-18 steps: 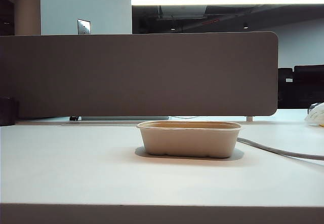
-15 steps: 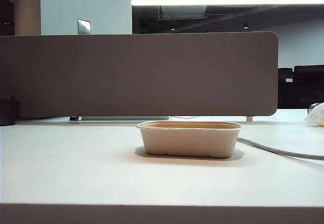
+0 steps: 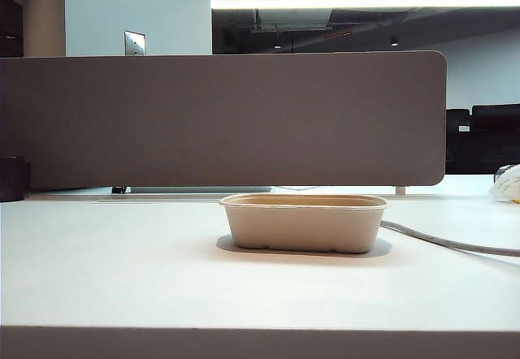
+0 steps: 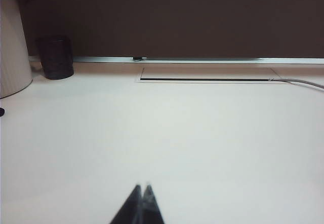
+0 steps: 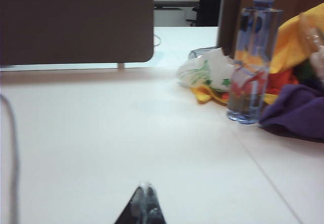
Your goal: Take out the cleaning sponge from the paper lunch box and place it on the table.
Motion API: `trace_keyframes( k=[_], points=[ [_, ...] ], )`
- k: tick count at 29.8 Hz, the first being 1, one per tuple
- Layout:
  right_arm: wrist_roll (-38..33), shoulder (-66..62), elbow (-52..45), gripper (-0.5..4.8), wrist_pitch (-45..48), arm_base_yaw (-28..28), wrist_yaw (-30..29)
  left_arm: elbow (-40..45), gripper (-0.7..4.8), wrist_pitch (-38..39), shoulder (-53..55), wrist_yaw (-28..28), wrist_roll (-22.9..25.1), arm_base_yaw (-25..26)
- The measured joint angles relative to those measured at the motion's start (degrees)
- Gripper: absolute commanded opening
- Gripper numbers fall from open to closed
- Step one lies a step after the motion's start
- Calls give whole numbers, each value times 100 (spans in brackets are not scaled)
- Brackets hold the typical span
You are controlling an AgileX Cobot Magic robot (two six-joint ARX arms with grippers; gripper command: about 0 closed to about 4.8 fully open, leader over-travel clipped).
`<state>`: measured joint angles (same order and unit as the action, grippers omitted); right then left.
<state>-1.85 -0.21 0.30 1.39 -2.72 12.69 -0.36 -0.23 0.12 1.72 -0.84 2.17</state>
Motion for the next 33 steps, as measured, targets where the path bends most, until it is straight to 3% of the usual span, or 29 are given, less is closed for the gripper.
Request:
trace_keyframes(
  k=[19,24,33],
  points=[
    [0,2,0,-5,-2,-332,96,0,-5,0,0,0,0,0],
    [0,0,-2,-5,-24,-1611,586,0,-5,4,0,-17,0,0],
    [0,2,-2,-5,-37,-3823,662,0,-5,2,0,-20,0,0]
  ],
)
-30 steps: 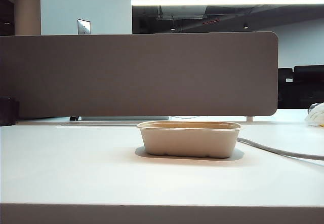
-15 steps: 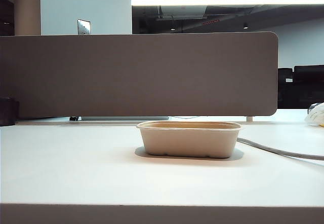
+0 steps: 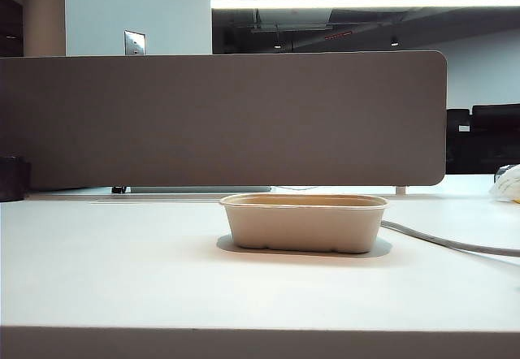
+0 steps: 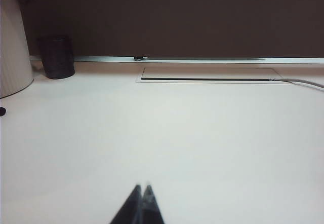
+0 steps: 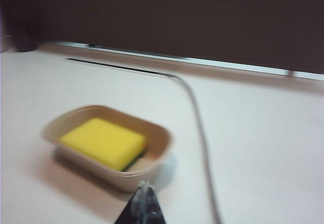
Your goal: Take out the cleaning sponge from the paper lunch box and place it on the table.
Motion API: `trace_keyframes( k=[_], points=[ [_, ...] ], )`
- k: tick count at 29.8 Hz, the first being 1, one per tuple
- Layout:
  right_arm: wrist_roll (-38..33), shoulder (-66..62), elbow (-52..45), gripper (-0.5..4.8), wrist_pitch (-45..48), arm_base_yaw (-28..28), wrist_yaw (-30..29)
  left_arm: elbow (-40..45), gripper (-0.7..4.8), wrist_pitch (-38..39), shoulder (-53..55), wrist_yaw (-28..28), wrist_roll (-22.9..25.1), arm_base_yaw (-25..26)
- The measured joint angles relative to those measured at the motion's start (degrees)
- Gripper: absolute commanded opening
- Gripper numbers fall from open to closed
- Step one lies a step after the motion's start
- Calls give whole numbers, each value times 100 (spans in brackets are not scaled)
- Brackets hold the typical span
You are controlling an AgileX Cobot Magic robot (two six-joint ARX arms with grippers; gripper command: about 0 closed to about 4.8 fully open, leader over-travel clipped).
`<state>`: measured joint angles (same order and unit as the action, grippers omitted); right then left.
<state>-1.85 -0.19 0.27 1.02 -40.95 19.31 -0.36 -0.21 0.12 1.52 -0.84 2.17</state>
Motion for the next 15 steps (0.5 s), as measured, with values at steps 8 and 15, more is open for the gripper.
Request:
trace_keyframes(
  k=[8,15],
  points=[
    [0,-120,0,-5,4,-492,-15,0,-5,0,0,0,0,0],
    [0,-695,0,-5,-2,-358,0,0,-5,0,0,0,0,0]
  ],
)
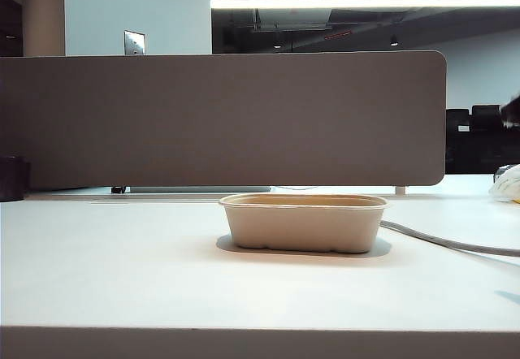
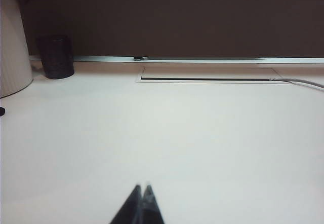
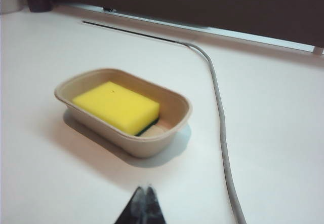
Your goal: Take out the cleaning sponge from the paper lunch box and place it on the table.
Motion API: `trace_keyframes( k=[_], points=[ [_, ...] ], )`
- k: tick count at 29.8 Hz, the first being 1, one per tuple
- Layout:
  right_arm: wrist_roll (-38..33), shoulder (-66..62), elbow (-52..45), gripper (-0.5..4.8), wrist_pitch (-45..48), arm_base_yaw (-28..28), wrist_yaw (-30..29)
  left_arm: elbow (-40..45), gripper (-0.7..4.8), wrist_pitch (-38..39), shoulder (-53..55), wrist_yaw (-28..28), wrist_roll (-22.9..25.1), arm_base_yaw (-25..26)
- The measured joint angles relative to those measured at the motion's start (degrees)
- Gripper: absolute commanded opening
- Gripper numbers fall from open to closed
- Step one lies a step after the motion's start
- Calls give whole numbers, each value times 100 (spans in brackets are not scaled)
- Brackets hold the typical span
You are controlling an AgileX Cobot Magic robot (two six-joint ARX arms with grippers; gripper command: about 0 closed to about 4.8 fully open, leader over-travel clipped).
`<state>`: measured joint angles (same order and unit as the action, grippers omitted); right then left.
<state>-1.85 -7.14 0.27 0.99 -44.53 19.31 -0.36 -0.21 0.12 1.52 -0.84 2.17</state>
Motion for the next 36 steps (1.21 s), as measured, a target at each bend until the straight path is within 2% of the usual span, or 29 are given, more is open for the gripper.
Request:
trace_keyframes(
  k=[8,12,19,23,28,31,36],
  points=[
    [-2,-313,0,-5,2,87,2,-26,-5,7,109,0,0,-4],
    [0,-310,0,-5,0,85,2,-310,-5,138,614,-20,0,-278],
    [0,-297,0,-5,0,85,2,-1261,-5,525,2096,-68,-2,-1543],
    [0,-299,0,-5,0,85,2,-2164,-5,754,3156,-48,0,-2544],
    [0,-299,0,-5,2,85,2,-3373,-5,905,4575,-46,0,-3497],
    [0,-297,0,-5,0,85,4,-4024,-5,872,5233,-11,4,-3807],
    [0,-299,0,-5,0,81,2,-4988,-5,817,6161,-20,4,-4039]
  ],
)
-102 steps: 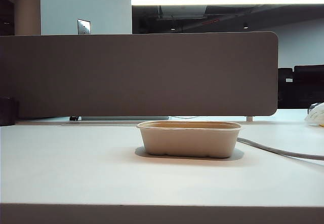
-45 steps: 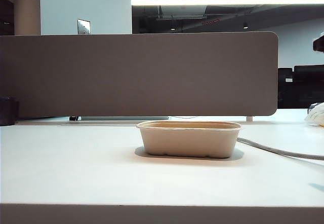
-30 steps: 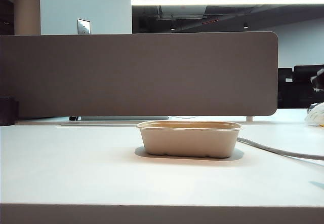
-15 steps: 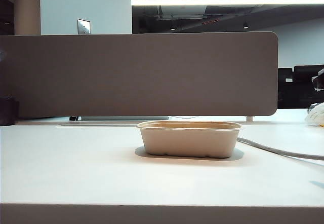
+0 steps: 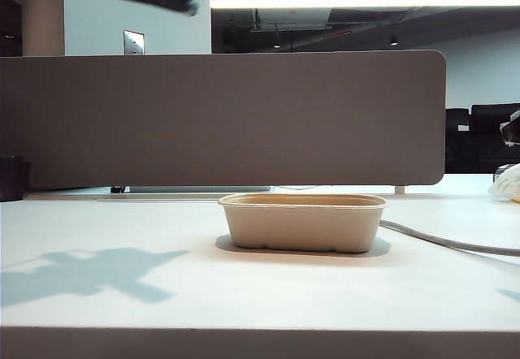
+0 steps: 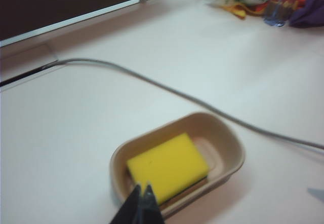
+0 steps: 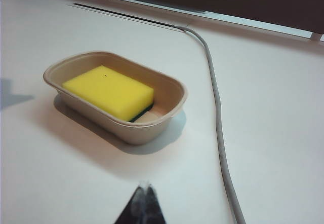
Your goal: Take out the cleaning sponge from the paper lunch box and place it on the table.
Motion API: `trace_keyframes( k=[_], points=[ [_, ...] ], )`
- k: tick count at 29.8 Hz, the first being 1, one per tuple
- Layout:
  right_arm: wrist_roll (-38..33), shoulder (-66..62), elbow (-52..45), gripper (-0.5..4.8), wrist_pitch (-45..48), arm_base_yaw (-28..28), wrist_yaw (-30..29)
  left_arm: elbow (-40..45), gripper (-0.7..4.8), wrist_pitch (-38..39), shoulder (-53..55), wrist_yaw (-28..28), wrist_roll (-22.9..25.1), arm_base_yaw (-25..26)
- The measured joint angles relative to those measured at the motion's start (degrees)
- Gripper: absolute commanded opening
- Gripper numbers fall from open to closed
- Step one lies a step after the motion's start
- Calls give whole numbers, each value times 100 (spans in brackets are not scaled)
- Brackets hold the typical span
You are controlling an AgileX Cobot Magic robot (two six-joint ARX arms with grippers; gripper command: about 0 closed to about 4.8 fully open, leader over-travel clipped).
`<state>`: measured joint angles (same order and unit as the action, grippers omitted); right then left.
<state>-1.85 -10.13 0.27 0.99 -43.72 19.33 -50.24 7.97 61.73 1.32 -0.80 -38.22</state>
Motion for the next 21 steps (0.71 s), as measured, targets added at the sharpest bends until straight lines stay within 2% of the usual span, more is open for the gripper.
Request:
trace_keyframes(
  k=[3,8,21],
  points=[
    [0,0,0,-5,2,0,0,-319,-5,-37,214,13,0,-22],
    [0,0,0,-5,2,0,0,-393,-5,-417,474,-9,0,-11],
    [0,0,0,-5,0,0,0,-382,-5,-258,533,-9,122,4]
  ],
)
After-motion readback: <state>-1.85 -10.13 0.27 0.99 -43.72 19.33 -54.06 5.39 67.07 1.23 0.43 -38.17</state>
